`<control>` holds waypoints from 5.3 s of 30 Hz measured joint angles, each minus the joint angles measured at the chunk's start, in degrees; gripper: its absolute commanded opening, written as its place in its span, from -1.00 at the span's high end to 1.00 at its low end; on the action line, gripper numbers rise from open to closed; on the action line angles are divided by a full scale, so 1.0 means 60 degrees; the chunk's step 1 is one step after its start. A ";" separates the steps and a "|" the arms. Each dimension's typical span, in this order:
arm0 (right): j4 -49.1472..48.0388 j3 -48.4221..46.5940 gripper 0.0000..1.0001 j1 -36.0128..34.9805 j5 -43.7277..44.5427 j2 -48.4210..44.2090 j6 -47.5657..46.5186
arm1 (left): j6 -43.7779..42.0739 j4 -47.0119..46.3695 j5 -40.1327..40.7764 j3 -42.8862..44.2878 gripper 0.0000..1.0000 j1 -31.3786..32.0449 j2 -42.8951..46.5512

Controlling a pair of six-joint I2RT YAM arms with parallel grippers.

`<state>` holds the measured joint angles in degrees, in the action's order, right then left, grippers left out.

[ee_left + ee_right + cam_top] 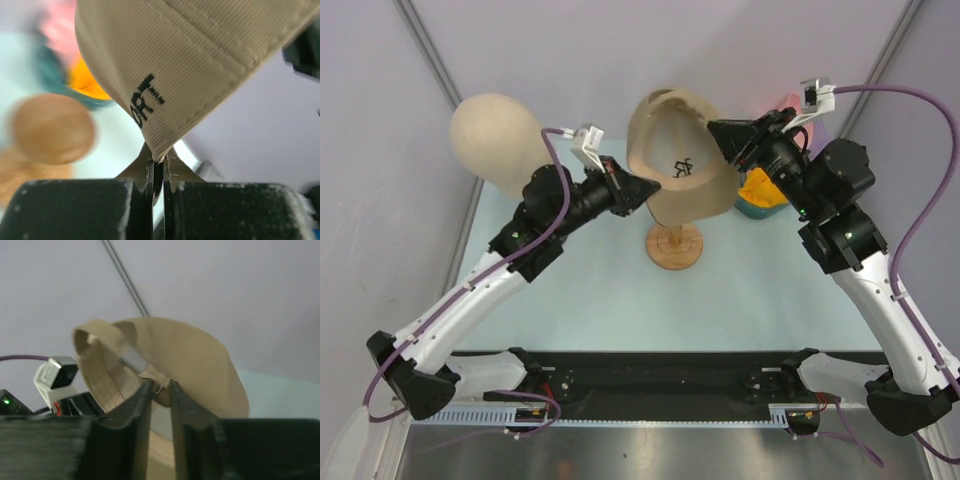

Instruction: Stack the hats

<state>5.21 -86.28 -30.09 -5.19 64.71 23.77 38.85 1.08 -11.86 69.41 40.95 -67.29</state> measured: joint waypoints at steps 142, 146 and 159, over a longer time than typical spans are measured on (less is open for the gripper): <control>0.0164 0.3479 -0.72 0.2178 -0.1541 -0.1443 0.0794 | -1.0805 0.7949 1.0542 0.2561 -0.74 -0.2226 -0.1810; 0.0189 0.3442 -0.73 0.2178 -0.1534 -0.1359 0.0725 | -1.0535 0.8094 1.0127 0.2455 -0.99 -0.2222 -0.1446; 0.0583 0.3337 -0.74 0.2178 -0.1071 -0.1355 0.0073 | -0.9180 0.8222 0.8109 0.3089 -0.99 -0.2029 0.1647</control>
<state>8.71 -66.26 -17.02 -11.62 56.58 24.21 -16.23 50.41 36.80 87.94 28.77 -57.41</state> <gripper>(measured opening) 0.872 0.996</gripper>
